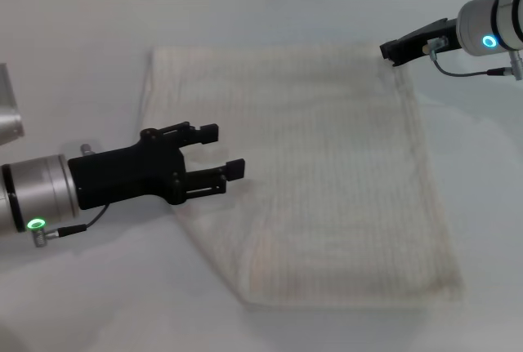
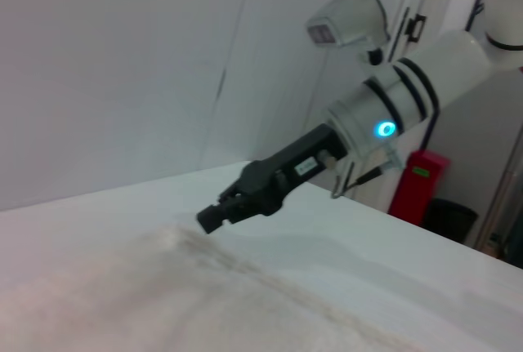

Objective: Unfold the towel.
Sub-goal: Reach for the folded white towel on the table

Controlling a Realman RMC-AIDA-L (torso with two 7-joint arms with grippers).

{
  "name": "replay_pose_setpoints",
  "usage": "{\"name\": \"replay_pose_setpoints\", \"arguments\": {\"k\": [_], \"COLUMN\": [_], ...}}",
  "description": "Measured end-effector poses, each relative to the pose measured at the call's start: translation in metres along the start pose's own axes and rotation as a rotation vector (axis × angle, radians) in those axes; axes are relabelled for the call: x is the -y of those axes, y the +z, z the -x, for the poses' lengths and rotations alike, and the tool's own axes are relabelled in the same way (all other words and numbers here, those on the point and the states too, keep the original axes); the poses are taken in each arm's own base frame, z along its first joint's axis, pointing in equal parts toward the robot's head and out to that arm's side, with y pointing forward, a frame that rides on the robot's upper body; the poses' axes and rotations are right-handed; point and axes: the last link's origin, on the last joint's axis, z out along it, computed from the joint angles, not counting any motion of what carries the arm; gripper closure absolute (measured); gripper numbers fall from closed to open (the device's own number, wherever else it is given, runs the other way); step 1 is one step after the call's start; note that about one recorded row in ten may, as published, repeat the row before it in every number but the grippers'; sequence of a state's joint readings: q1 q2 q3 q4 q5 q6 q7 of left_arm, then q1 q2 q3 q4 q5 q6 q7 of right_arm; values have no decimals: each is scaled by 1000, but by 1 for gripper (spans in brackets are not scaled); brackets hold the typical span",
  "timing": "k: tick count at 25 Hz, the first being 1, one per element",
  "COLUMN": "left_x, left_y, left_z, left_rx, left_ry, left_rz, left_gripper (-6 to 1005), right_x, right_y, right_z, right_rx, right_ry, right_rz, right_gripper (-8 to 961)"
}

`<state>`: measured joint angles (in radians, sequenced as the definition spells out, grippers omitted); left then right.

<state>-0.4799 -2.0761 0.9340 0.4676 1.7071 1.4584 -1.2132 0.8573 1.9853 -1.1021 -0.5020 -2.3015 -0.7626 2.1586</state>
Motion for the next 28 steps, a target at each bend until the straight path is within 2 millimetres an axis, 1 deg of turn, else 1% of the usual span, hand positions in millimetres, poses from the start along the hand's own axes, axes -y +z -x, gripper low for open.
{"name": "replay_pose_setpoints", "arguments": {"k": [10,19,28], "left_x": [-5,-1,-2], "left_y": [12,21,18], "left_z": [-8,-10,-8], "left_rx": [-9,-24,-47], "left_ry": [12,8,-10], "left_rz": [64,38,33], "left_gripper": [220,224,227], "right_x": [-3,-3,1], "right_y": [9,11,12], "right_z": [-5,-7,-15], "right_rx": [-3,-1,-12], "right_ry": [18,24,32], "right_rz": [-24,-38,-55], "right_gripper": [955,955,955]}}
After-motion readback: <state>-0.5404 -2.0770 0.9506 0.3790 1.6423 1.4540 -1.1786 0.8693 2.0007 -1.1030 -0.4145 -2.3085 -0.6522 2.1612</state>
